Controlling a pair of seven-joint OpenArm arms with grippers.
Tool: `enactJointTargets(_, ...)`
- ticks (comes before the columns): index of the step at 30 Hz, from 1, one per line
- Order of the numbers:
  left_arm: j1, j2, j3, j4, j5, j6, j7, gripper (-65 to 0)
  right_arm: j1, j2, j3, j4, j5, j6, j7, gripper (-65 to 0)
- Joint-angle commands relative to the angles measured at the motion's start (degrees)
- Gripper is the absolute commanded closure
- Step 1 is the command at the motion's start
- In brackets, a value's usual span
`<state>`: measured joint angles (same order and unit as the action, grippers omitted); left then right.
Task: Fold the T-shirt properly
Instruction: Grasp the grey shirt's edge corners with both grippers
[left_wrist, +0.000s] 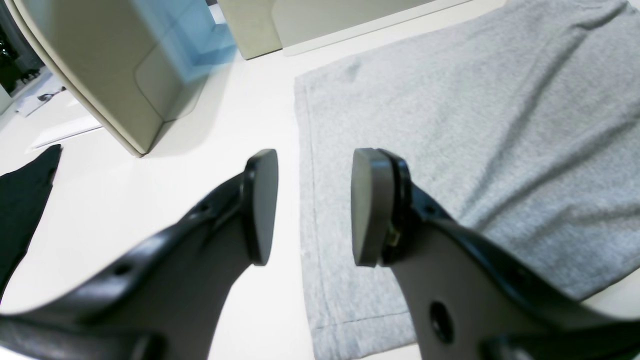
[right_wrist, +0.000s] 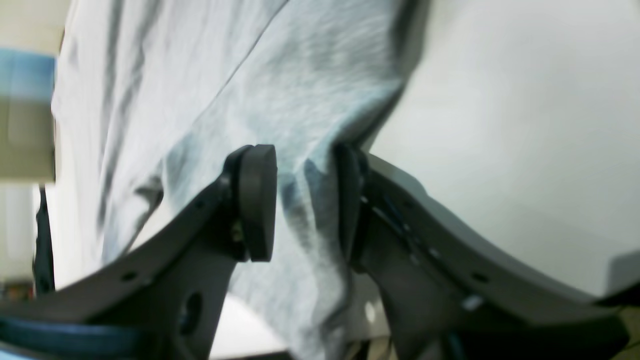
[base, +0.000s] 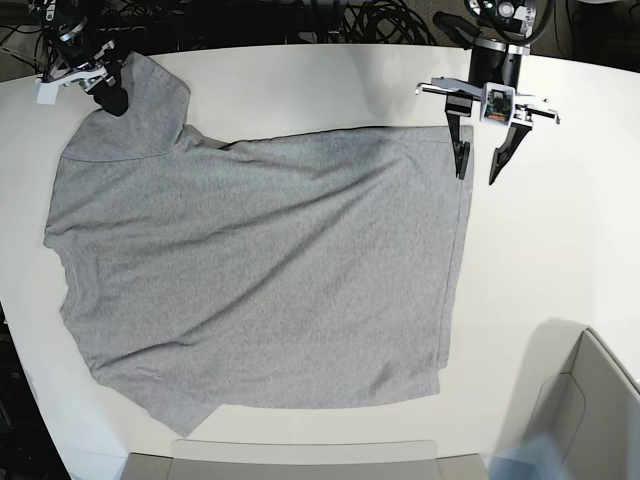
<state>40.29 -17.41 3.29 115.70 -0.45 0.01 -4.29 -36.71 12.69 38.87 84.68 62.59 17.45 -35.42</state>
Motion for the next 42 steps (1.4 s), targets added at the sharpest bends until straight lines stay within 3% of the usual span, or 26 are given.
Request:
enactJointTargets(1, 0.54, -0.31, -0.08, 0.83, -2.15, 0.47, -0.67, -25.2, -1.23, -1.22, -0.32, 0.9, -2.41, -2.02, -3.22, -21.3)
enactJointTargets(4, -0.07, -0.74, -0.87, 0.74, -15.42, 0.47, 4.43, -25.3, -1.4, -2.53, -0.41, 3.8, -2.76, -2.02, -3.48, -21.3)
enactJointTargets(9, -5.79, -6.55, -4.12, -0.84, -43.46, 0.38, 12.87, -25.3, -2.98, -2.27, -0.76, 6.35, -2.76, -2.02, -3.22, -21.3)
enactJointTargets(11, -6.49, -7.78, -6.94, -2.16, -51.2, 0.38, 16.73, -26.7, -3.6, -2.18, -0.67, 7.05, -2.76, -2.02, -3.13, -21.3)
enactJointTargets(14, -8.95, -7.78, -11.16, -5.77, -59.99, 0.56, 27.2, -28.4, -4.3, -1.92, -0.67, 7.49, -2.76, -2.02, -3.04, -21.3)
enactJointTargets(17, -11.41, -5.58, -17.14, -10.34, -67.2, 0.56, 40.12, -27.9, -4.3, -1.04, -0.67, 7.23, -2.76, -2.02, -3.04, -21.3)
enactJointTargets(21, -13.17, -3.03, -24.17, -15.08, -67.9, 0.38, 50.67, -27.0, -4.57, -1.04, -0.59, 7.49, -2.76, -2.02, -3.04, -21.3)
enactJointTargets(26, -13.7, -3.12, -23.99, -15.52, -67.11, 0.12, 54.8, -26.7, -4.57, -1.04, -0.59, 7.49, -2.76, -2.02, -3.04, -21.3)
enactJointTargets(36, -15.81, -2.77, -14.23, -21.77, -58.15, 0.38, 52.34, -26.7, -3.34, -1.04, -0.76, 7.49, -2.85, -2.02, -3.22, -21.3)
enactJointTargets(42, -16.69, -2.85, -11.16, -22.64, -57.88, 0.21, 51.99, -26.5, -2.98, -1.04, -1.11, 7.58, -2.85, -2.02, -3.13, -21.3)
